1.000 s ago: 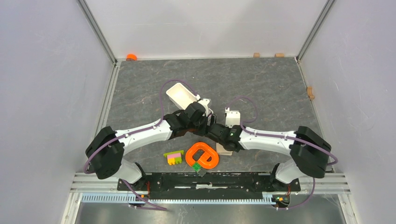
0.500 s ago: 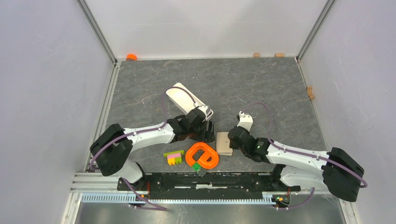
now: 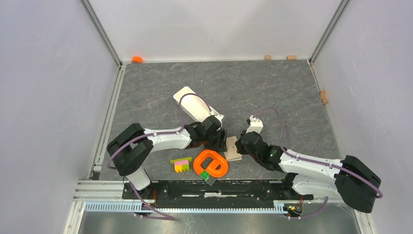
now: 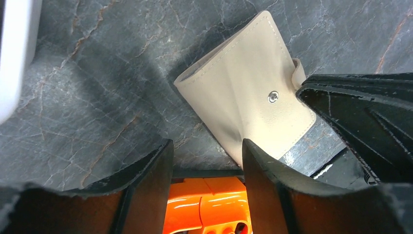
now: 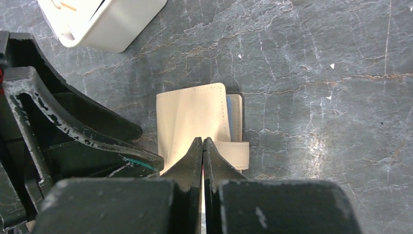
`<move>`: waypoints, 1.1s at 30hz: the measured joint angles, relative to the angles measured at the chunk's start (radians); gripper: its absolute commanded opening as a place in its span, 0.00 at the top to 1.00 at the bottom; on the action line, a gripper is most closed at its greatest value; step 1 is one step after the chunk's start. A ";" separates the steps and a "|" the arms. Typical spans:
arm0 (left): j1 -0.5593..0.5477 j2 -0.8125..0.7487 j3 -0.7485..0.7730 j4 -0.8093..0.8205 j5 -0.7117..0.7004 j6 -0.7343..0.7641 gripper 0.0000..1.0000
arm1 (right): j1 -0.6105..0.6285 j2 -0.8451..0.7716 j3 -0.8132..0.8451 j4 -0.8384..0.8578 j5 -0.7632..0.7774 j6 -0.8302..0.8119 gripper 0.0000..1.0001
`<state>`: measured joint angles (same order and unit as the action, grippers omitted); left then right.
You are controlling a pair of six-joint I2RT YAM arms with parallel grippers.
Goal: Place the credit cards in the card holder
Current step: Close the card holder at the center of the board.
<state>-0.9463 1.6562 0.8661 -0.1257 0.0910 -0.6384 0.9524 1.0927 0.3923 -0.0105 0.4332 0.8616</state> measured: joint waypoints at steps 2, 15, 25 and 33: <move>-0.003 0.008 0.007 0.001 -0.003 0.000 0.42 | -0.001 0.002 -0.008 0.015 -0.006 0.000 1.00; -0.010 0.035 0.015 0.030 -0.029 0.001 0.58 | -0.005 0.062 -0.053 0.114 -0.033 0.014 1.00; -0.010 0.047 0.020 0.041 -0.031 0.003 0.61 | -0.005 0.045 -0.081 0.159 -0.034 0.032 1.00; -0.011 0.055 0.027 0.042 -0.035 0.003 0.64 | -0.005 0.055 -0.081 0.195 -0.042 0.032 1.00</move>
<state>-0.9573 1.7111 0.8936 -0.0837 0.0555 -0.6350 0.9478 1.1481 0.3115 0.1848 0.3908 0.8936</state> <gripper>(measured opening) 0.370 0.004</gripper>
